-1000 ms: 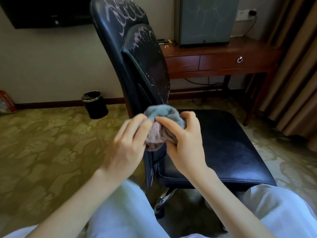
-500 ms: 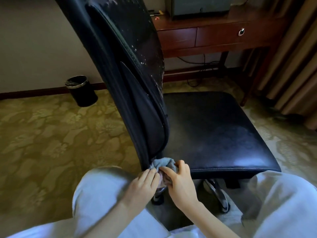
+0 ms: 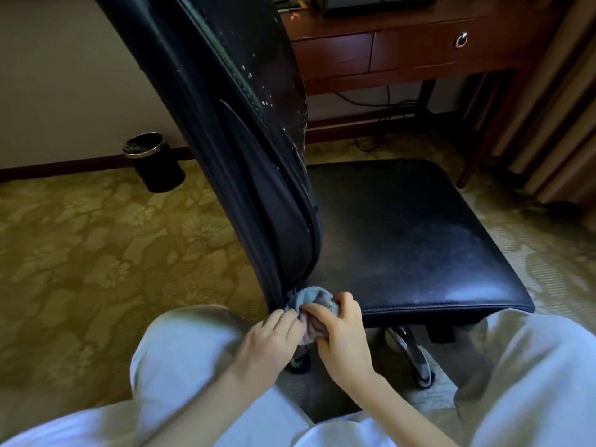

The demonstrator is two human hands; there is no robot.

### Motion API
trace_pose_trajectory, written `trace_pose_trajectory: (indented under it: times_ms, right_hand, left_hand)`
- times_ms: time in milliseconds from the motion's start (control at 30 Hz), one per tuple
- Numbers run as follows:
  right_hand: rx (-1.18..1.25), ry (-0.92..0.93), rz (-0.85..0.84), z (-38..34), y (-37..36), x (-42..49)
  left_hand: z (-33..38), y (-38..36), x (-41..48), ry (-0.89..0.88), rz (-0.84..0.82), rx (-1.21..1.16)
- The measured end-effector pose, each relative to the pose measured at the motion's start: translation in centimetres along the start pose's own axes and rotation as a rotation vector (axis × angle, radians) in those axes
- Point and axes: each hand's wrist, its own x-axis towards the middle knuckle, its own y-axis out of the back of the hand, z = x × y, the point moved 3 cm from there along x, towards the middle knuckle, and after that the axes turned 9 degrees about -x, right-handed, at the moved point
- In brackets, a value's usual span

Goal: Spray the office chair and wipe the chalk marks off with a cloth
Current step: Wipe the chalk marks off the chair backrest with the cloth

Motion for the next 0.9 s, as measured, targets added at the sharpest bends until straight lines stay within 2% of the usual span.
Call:
trace_pose_trajectory:
  times_ms: [67,233,467,567,700,767,900]
  right_hand:
    - [0.085,0.024,0.073,-1.1,2.7,1.0]
    - [0.252,0.052,0.233,-4.2,9.5,3.2]
    - [0.289,0.143,0.429,-7.4,16.6,6.7]
    - [0.223,0.138,0.394,-7.0,15.6,6.4]
    - [0.177,0.122,0.281,-4.9,10.4,4.0]
    - [0.144,0.122,0.191,-3.8,6.8,2.4]
    - [0.052,0.042,-0.056,-2.2,-0.8,-0.6]
  left_hand:
    - [0.6,3.2,1.3,0.03,0.084,0.006]
    - [1.8,11.4,5.0,-0.035,0.231,0.021]
    - [3.0,19.1,9.4,-0.092,0.357,0.14]
    - [2.8,18.0,9.0,-0.092,0.335,0.165]
    - [2.3,13.5,6.2,-0.155,0.263,0.197]
    - [1.4,10.3,4.0,-0.16,0.21,0.154]
    - [-1.2,3.2,-1.5,-0.042,0.053,0.017]
